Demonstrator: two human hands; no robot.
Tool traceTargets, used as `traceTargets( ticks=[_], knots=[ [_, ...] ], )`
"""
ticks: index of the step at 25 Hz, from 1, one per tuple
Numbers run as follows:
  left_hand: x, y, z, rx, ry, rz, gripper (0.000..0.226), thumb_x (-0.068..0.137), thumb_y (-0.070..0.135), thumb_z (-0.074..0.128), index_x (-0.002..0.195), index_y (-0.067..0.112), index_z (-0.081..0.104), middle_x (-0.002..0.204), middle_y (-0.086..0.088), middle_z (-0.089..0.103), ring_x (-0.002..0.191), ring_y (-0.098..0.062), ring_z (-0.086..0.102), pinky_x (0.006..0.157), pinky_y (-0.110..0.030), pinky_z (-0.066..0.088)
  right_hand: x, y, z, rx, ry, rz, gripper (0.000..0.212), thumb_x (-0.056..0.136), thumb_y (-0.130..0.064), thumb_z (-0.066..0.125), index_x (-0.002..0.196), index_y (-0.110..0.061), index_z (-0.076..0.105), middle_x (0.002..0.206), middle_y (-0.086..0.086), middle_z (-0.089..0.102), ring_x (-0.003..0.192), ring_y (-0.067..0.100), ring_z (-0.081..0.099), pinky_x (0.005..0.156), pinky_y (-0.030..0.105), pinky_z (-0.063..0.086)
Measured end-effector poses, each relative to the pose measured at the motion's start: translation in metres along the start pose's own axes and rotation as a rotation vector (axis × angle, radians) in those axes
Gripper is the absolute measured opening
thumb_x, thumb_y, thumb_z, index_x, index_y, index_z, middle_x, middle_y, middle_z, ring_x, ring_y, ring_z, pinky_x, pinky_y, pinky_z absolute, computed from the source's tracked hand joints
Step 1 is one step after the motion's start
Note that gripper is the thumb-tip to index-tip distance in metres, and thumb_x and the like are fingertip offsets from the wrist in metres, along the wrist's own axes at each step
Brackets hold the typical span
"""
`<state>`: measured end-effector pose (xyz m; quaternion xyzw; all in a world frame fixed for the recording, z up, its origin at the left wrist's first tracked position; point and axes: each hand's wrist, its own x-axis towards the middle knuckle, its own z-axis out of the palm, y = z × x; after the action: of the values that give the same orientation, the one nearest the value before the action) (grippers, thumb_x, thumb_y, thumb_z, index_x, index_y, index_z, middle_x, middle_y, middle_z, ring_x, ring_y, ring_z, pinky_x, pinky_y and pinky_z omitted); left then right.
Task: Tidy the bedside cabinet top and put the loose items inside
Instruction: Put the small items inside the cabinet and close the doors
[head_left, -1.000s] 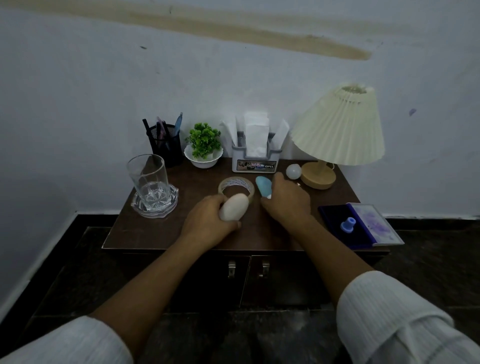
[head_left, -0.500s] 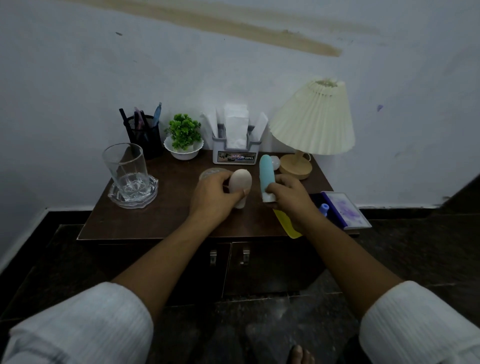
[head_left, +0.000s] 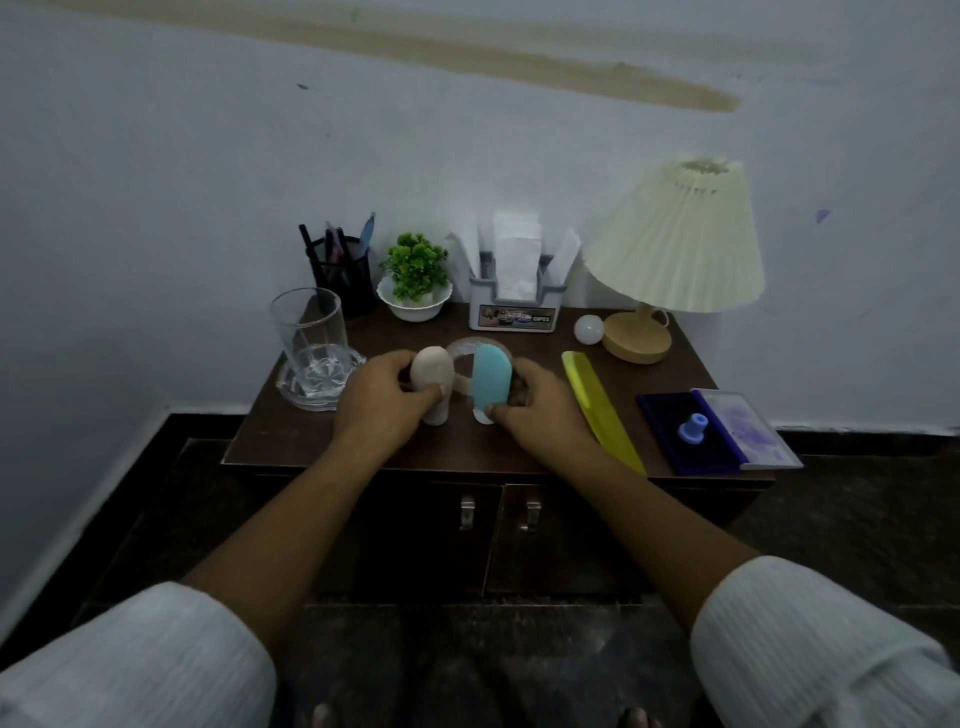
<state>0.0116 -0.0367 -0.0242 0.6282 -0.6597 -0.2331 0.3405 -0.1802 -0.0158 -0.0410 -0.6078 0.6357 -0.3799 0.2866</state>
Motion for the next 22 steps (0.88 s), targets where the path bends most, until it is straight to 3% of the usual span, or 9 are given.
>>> traceTargets(
  ticks=[4, 6, 11, 16, 19, 22],
  knots=[
    [-0.014, -0.02, -0.023, 0.192, 0.16, -0.005, 0.042, 0.085, 0.048, 0.071, 0.121, 0.027, 0.069, 0.1, 0.005, 0.072, 0.09, -0.015, 0.065, 0.073, -0.035, 0.053, 0.013, -0.017, 0.034, -0.039, -0.032, -0.075, 0.044, 0.081, -0.013, 0.078, 0.123, -0.014, 0.064, 0.1, -0.004, 0.066, 0.077, 0.005, 0.06, 0.058, 0.007, 0.039],
    [-0.018, -0.027, -0.029, 0.251, 0.227, 0.006, 0.04, 0.085, 0.053, 0.068, 0.116, 0.028, 0.069, 0.099, 0.006, 0.072, 0.088, -0.014, 0.065, 0.068, -0.031, 0.049, 0.015, -0.021, 0.048, -0.031, -0.046, -0.098, 0.041, 0.083, -0.014, 0.077, 0.122, -0.012, 0.064, 0.097, -0.003, 0.066, 0.069, -0.003, 0.056, 0.055, 0.004, 0.038],
    [-0.019, -0.027, -0.023, 0.353, 0.242, 0.032, 0.045, 0.084, 0.061, 0.064, 0.113, 0.026, 0.065, 0.1, 0.003, 0.071, 0.089, -0.018, 0.066, 0.064, -0.029, 0.045, 0.011, -0.021, 0.061, -0.067, -0.041, -0.105, 0.035, 0.084, -0.022, 0.075, 0.116, -0.014, 0.064, 0.095, -0.002, 0.072, 0.071, 0.002, 0.063, 0.064, 0.019, 0.047],
    [-0.013, -0.024, -0.029, 0.402, 0.223, 0.053, 0.038, 0.083, 0.053, 0.064, 0.106, 0.022, 0.064, 0.096, 0.001, 0.069, 0.086, -0.021, 0.066, 0.064, -0.032, 0.048, 0.007, -0.022, 0.058, -0.107, -0.045, -0.143, 0.032, 0.086, -0.023, 0.074, 0.115, -0.014, 0.064, 0.094, -0.005, 0.069, 0.069, -0.001, 0.059, 0.059, 0.014, 0.042],
    [-0.015, -0.03, -0.028, 0.408, 0.215, 0.042, 0.041, 0.084, 0.053, 0.064, 0.11, 0.022, 0.062, 0.099, 0.0, 0.07, 0.089, -0.021, 0.067, 0.064, -0.032, 0.047, 0.01, -0.023, 0.063, -0.124, -0.048, -0.155, 0.037, 0.084, -0.029, 0.075, 0.117, -0.015, 0.066, 0.099, 0.0, 0.072, 0.077, 0.008, 0.065, 0.068, 0.03, 0.055],
    [-0.017, -0.035, -0.026, 0.373, 0.212, 0.008, 0.047, 0.084, 0.055, 0.065, 0.117, 0.022, 0.062, 0.105, 0.0, 0.071, 0.092, -0.019, 0.066, 0.064, -0.03, 0.044, 0.013, -0.023, 0.065, -0.15, -0.032, -0.15, 0.037, 0.082, -0.035, 0.076, 0.113, -0.016, 0.067, 0.093, -0.001, 0.073, 0.078, 0.013, 0.068, 0.071, 0.04, 0.058]
  ],
)
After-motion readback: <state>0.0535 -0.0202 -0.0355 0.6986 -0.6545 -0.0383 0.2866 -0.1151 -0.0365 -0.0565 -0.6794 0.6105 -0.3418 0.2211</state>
